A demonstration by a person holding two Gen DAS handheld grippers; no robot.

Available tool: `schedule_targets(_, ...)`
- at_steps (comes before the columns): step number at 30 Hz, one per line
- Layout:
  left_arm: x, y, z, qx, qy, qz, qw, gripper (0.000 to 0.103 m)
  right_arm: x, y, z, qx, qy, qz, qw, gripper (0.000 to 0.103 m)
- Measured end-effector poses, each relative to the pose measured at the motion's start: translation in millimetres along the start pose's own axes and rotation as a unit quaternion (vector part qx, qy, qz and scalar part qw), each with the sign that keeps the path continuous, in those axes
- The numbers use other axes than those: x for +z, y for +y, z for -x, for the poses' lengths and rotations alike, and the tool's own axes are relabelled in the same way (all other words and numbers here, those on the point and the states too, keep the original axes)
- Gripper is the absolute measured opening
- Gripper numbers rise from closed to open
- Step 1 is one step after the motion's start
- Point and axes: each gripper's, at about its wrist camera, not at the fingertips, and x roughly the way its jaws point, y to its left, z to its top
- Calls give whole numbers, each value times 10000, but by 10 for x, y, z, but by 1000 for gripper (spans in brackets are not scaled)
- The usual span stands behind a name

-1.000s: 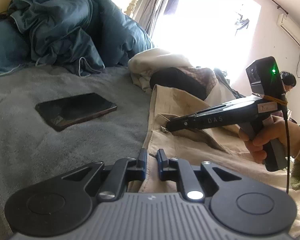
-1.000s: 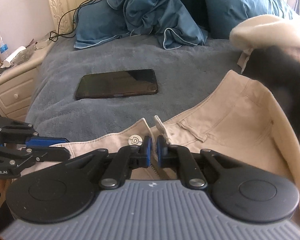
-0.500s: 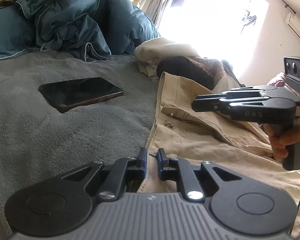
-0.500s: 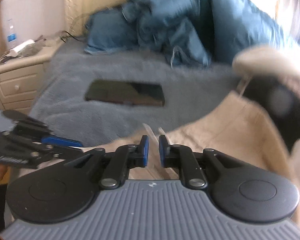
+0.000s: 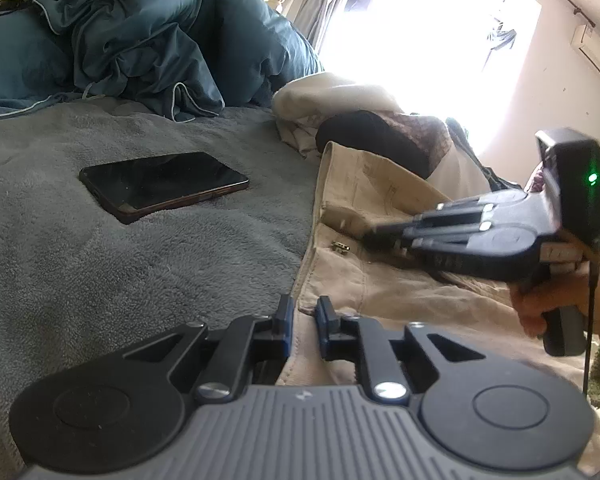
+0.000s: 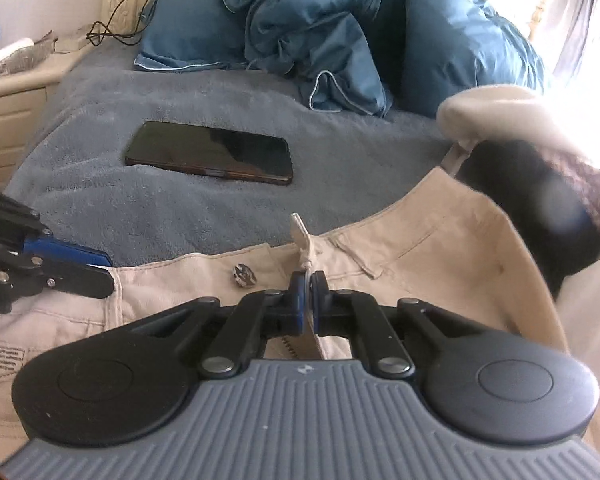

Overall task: Fold clothes
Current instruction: 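Release the waistband and swing both grippers away from the trousers, then grasp a trouser leg cuff with the right gripper while the left gripper grasps the trouser fabric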

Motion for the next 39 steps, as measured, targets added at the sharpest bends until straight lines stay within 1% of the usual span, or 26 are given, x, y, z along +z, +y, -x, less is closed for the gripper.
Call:
schedule_targets(1, 11, -6, 3, -10, 36, -9, 10000, 17, -19, 9, -43, 37, 132, -19, 9999, 6)
schedule_targets(2, 24, -10, 23, -6, 40, 13, 10000, 20, -38, 19, -82, 68, 257, -34, 9996, 6)
schedule_targets(4, 44, -15, 68, -32, 49, 74, 10000, 48, -31, 50, 0, -16, 228, -1, 9997, 11)
schedule_targets(5, 48, -14, 100, -93, 40, 133, 9999, 52, -13, 37, 109, -43, 153, -102, 9998, 14)
schedule_targets(7, 61, -38, 185, -24, -15, 157, 9999, 58, -3, -62, 462, 14, -198, -558, 9982, 25)
schedule_targets(10, 90, -110, 359, 123, -201, 104, 9997, 61, -116, -253, 1272, 157, -821, -1345, 9874, 31)
schedule_targets(12, 122, -188, 508, 139, -385, 38, 9992, 65, -329, -353, 1944, 183, -1269, -1881, 9737, 33)
schedule_targets(13, 142, -265, 588, 106, -460, -16, 9989, 68, -477, -386, 2297, 122, -1475, -2113, 9661, 38)
schedule_targets(15, 190, -446, 738, -47, -577, -159, 9982, 71, -829, -407, 2998, -275, -1792, -2484, 9515, 46)
schedule_targets(16, 210, -576, 801, -226, -608, -278, 9975, 73, -1031, -375, 3352, -536, -1933, -2598, 9446, 47)
schedule_targets(17, 222, -725, 858, -443, -625, -406, 9962, 75, -1255, -315, 3698, -811, -2085, -2739, 9354, 47)
schedule_targets(19, 199, -1071, 904, -1021, -502, -681, 9912, 83, -1759, -172, 4315, -1245, -2339, -3163, 9109, 48)
schedule_targets(21, 97, -1471, 865, -1655, -197, -908, 9818, 84, -2313, 6, 4799, -1628, -2541, -3712, 8782, 48)
schedule_targets(23, -116, -1895, 771, -2230, 171, -1126, 9681, 84, -2890, 190, 5098, -2094, -2562, -4308, 8396, 48)
schedule_targets(24, -276, -2099, 719, -2432, 366, -1291, 9607, 83, -3178, 280, 5243, -2315, -2566, -4600, 8179, 48)
schedule_targets(25, -446, -2302, 664, -2541, 551, -1505, 9538, 81, -3466, 352, 5323, -2443, -2573, -4962, 7924, 48)
schedule_targets(28, -960, -2879, 545, -2739, 872, -2375, 9279, 79, -4298, 510, 5491, -2622, -2656, -6031, 7050, 48)
schedule_targets(29, -1108, -3038, 506, -2806, 946, -2640, 9179, 79, -4525, 539, 5510, -2649, -2675, -6304, 6789, 48)
schedule_targets(30, -1238, -3184, 471, -2882, 1005, -2867, 9081, 79, -4712, 553, 5525, -2702, -2675, -6488, 6592, 48)
schedule_targets(31, -1349, -3314, 435, -2939, 1041, -3063, 8994, 79, -4868, 564, 5536, -2739, -2669, -6587, 6480, 48)
schedule_targets(32, -1440, -3438, 402, -2963, 1065, -3227, 8926, 79, -4980, 556, 5527, -2760, -2649, -6644, 6420, 48)
schedule_targets(33, -1531, -3563, 368, -2986, 1089, -3390, 8855, 79, -5054, 517, 5533, -2801, -2608, -6663, 6400, 48)
schedule_targets(34, -1622, -3687, 335, -3008, 1113, -3551, 8781, 79, -5078, 449, 5531, -2806, -2606, -6635, 6428, 48)
schedule_targets(36, -1810, -3878, 321, -3026, 1158, -3721, 8698, 79, -5108, 283, 5545, -2734, -2681, -6596, 6468, 48)
schedule_targets(38, -1922, -4000, 259, -3030, 1195, -3786, 8664, 77, -5052, 25, 5525, -2460, -2890, -6569, 6515, 48)
schedule_targets(39, -1964, -4050, 210, -3021, 1214, -3802, 8657, 73, -5024, -116, 5490, -2341, -2932, -6598, 6511, 48)
